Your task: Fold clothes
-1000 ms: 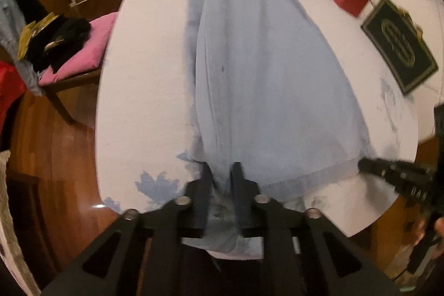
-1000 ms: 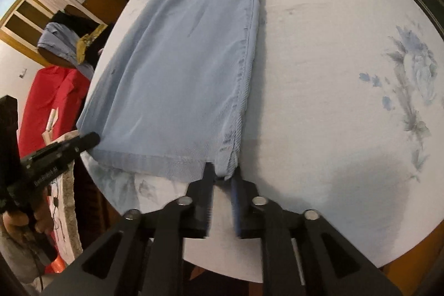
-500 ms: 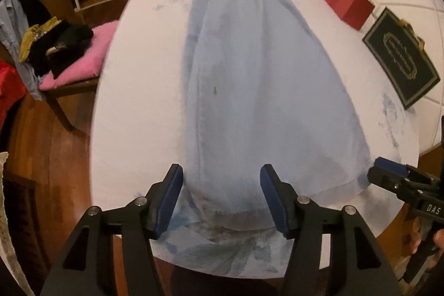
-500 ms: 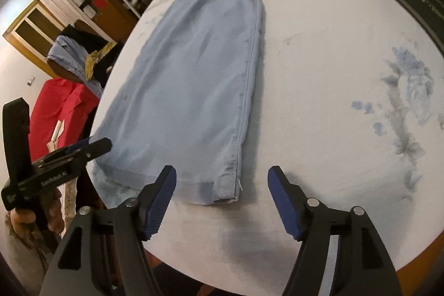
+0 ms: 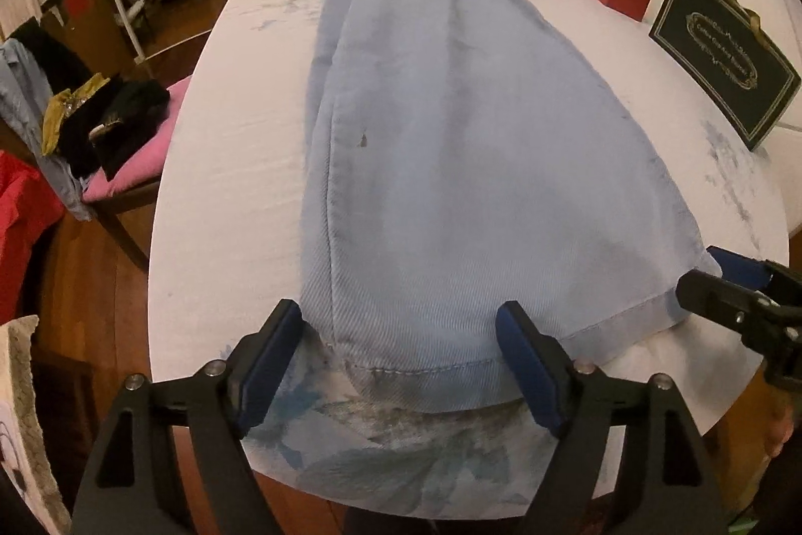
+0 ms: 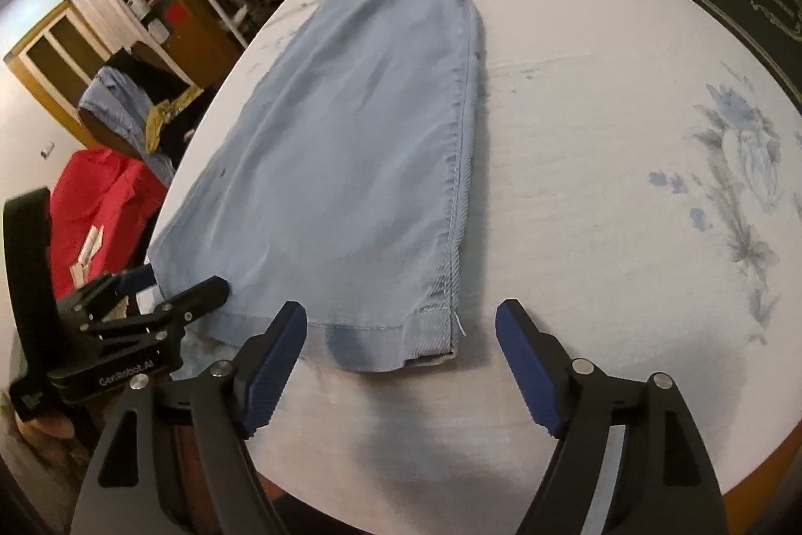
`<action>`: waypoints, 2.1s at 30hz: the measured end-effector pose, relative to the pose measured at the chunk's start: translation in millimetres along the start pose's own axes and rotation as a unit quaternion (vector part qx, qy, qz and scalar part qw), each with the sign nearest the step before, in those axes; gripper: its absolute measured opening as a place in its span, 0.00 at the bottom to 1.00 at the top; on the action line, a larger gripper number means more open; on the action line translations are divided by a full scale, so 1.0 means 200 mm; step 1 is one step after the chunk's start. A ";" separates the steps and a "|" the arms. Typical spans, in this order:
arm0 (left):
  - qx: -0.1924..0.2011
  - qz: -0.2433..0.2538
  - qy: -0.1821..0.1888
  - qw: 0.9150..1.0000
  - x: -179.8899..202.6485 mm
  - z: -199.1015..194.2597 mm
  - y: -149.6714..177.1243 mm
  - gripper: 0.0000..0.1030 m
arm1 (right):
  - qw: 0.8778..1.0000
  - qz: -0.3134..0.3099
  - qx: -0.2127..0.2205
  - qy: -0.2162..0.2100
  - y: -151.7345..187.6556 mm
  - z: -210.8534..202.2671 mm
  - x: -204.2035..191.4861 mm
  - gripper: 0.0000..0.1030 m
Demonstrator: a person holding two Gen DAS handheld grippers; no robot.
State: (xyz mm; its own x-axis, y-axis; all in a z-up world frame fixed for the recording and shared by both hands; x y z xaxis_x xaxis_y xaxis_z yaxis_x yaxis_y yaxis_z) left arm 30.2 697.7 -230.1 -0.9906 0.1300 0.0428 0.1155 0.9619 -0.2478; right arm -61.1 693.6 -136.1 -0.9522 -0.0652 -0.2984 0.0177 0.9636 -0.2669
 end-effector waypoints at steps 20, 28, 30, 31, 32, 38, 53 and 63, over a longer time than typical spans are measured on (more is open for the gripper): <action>0.010 -0.021 -0.004 1.000 0.03 0.01 0.02 0.53 | 0.992 -0.077 0.032 0.090 0.03 0.02 -0.12 0.26; 0.013 -0.018 0.059 0.998 -0.04 -0.06 0.10 0.38 | 0.994 -0.077 0.033 0.066 0.03 0.01 -0.09 0.26; 0.015 -0.003 0.053 0.998 -0.03 -0.07 0.11 0.39 | 0.995 -0.075 0.032 0.061 0.02 0.01 -0.08 0.26; 0.017 0.000 0.053 0.998 -0.03 -0.07 0.11 0.39 | 0.995 -0.072 0.030 0.057 0.02 0.01 -0.08 0.26; 0.018 0.000 0.054 0.998 -0.02 -0.07 0.12 0.39 | 0.996 -0.069 0.030 0.055 0.01 0.01 -0.08 0.26; 0.011 -0.006 0.020 1.000 -0.01 -0.08 0.10 0.15 | 0.994 -0.075 0.029 0.068 0.02 0.02 -0.11 0.25; 0.022 -0.005 0.018 1.000 0.03 -0.09 0.12 0.05 | 0.992 -0.096 0.029 0.077 0.01 0.06 -0.17 0.16; 0.051 -0.008 0.058 0.997 -0.02 -0.30 0.01 0.04 | 0.996 -0.023 0.047 -0.071 -0.10 -0.12 0.00 0.06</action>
State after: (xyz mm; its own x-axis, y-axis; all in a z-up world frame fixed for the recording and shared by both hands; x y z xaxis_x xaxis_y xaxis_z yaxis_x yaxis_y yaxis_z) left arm 38.3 713.0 -173.1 -0.9763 0.1477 0.1583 0.0857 0.9351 -0.3440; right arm -69.3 680.2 -109.7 -0.8998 -0.1522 -0.4090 0.0087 0.9308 -0.3655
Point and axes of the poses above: each gripper's, at about its wrist camera, not at the fingertips, and z roughly the way its jaws point, x to its right, y to its underside, the point moved 1 cm from there along z, roughly the way its jaws point, and after that the axes turned 13 degrees about -x, right-handed, at the moved point
